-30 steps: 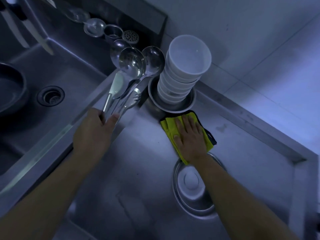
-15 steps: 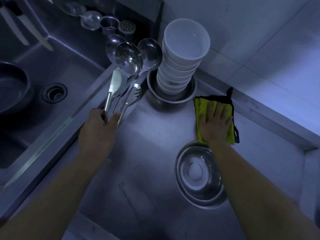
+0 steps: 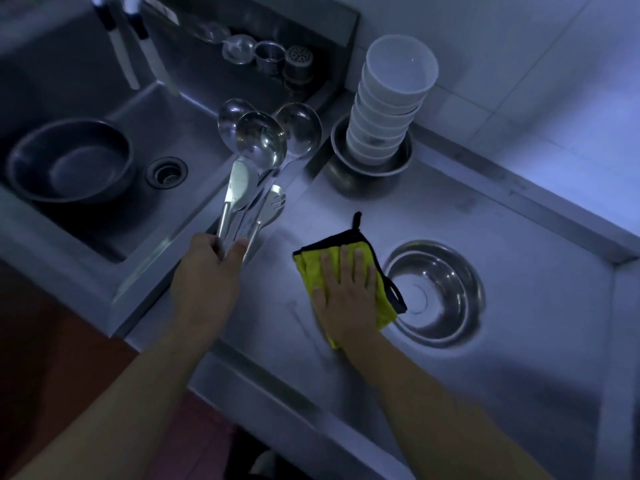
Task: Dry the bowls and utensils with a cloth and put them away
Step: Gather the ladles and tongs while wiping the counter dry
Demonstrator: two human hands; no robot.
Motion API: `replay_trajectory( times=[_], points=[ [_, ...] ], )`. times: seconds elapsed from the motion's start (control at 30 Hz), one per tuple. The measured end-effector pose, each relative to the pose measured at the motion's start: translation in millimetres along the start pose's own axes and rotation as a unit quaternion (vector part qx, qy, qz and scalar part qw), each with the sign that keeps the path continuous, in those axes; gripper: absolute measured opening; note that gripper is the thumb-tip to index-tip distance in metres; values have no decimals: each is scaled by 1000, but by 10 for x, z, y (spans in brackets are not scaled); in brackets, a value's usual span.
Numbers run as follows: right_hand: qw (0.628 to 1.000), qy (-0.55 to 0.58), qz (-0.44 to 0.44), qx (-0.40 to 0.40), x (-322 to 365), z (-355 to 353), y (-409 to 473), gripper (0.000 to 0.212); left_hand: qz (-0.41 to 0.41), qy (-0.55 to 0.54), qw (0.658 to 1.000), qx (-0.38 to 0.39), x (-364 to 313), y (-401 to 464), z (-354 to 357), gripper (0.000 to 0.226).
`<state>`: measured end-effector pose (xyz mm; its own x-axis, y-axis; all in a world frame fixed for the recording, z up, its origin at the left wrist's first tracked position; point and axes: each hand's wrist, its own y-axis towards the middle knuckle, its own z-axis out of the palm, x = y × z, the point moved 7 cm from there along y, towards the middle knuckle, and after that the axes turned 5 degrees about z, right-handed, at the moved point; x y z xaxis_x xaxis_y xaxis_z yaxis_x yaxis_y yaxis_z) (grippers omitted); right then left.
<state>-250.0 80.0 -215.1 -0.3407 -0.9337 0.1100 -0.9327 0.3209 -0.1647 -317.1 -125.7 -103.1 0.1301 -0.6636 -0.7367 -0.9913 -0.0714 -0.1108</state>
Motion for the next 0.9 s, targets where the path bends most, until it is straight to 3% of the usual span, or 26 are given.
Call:
replay_trajectory(
  times=[0.2, 0.37, 0.47, 0.6, 0.9],
  points=[
    [998, 23, -37, 40, 463, 232, -997, 64, 5, 15, 1000, -15, 317, -468, -457, 38],
    [983, 48, -106, 143, 897, 284, -1388, 57, 20, 29, 999, -27, 476, -835, -752, 37],
    [980, 41, -142, 136, 950, 249, -1558, 63, 15, 22, 999, -36, 573, -975, -818, 41],
    [980, 44, -165, 105, 666, 205, -1941, 64, 17, 18, 999, -20, 565, -1162, -784, 44],
    [989, 51, -119, 73, -601, 190, -2671, 59, 51, -3, 997, 54, 149, -1553, -226, 43]
  ],
)
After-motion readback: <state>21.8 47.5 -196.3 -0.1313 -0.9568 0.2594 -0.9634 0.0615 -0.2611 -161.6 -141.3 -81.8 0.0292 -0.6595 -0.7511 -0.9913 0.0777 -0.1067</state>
